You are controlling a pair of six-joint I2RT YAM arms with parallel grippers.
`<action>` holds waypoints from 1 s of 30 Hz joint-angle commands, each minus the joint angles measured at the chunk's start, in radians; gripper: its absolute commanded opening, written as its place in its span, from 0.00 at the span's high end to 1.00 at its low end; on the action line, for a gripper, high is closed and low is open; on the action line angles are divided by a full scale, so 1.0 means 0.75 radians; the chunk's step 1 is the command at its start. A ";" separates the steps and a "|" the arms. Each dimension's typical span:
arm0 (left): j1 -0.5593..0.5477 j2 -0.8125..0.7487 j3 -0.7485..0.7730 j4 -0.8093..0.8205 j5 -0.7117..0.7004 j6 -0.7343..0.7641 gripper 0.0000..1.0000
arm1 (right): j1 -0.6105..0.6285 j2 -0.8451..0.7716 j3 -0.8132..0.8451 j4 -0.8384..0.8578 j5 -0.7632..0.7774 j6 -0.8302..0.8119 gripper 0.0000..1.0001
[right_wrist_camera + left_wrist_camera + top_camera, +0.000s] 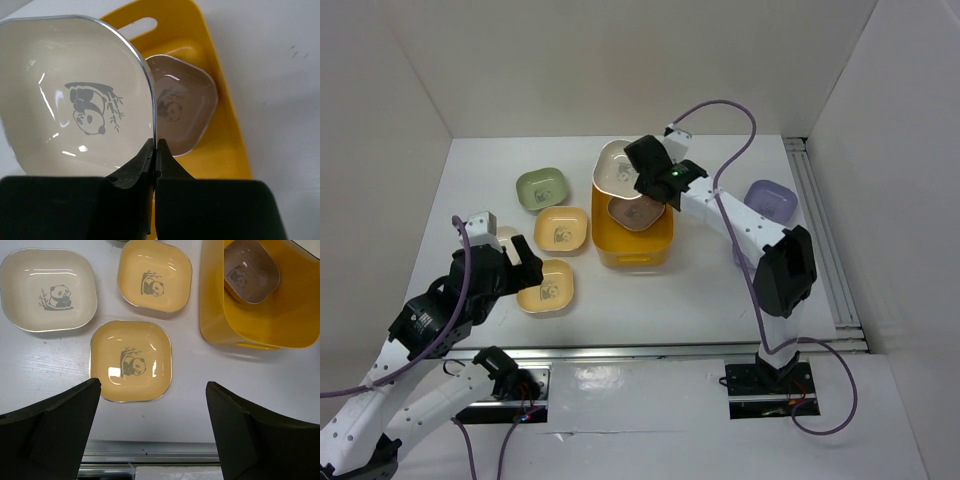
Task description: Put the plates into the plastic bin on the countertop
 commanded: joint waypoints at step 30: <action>0.009 -0.024 0.009 0.045 -0.012 0.016 0.00 | 0.035 0.384 0.216 -0.284 0.242 0.548 0.93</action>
